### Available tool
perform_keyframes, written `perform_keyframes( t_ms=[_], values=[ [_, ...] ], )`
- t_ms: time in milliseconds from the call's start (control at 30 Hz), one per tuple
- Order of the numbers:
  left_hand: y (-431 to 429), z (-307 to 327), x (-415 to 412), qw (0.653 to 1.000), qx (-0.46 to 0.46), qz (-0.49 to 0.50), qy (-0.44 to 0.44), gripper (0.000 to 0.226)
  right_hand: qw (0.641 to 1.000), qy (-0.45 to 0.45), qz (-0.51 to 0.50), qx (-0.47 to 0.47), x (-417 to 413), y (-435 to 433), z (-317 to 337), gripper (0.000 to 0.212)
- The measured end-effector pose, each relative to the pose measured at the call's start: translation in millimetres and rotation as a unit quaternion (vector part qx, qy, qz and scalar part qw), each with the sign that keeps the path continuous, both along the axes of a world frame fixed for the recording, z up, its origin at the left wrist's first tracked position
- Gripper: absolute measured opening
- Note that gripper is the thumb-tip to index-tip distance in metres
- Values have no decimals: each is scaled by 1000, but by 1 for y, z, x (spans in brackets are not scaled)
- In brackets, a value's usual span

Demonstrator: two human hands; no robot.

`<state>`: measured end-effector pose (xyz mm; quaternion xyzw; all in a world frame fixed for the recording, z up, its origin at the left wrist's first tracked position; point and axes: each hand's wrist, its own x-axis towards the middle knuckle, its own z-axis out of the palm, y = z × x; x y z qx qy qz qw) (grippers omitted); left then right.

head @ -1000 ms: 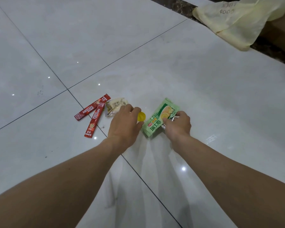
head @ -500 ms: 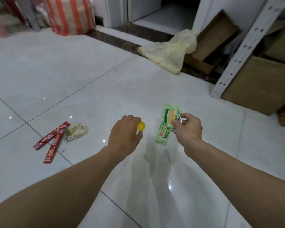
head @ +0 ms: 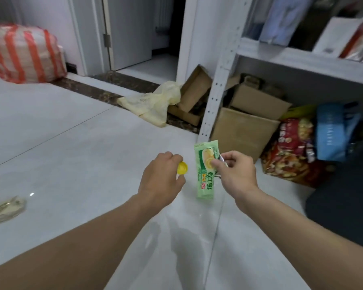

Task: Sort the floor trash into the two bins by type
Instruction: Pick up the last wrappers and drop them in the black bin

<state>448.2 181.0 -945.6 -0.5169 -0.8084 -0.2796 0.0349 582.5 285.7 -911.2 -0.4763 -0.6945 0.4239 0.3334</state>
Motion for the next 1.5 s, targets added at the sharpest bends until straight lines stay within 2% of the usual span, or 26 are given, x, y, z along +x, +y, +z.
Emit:
perform_keyframes(
  t_ms=[167,333,533,767,933,1167,1367,1500],
  values=[
    [51,29,54,998,55,-27,19,31,999,6,-13,48,65,37,34,10],
    [100,55,110,992,85,-84,48,32,996,41,-57,57,146,75,59,7],
    [151,92,197,983,120,-137,32,29,984,103,-142,39,248,109,96,5],
    [197,124,298,958,166,-231,46,30,959,135,-241,61,355,130,129,13],
    [223,138,373,930,182,-316,46,25,935,147,-319,56,425,134,136,14],
    [248,138,451,909,177,-378,12,18,891,182,-415,17,520,135,133,9],
    [267,129,512,888,161,-431,-22,26,865,185,-467,7,576,140,120,7],
    [284,117,544,886,141,-441,-27,31,857,169,-487,10,608,149,112,10]
  ],
)
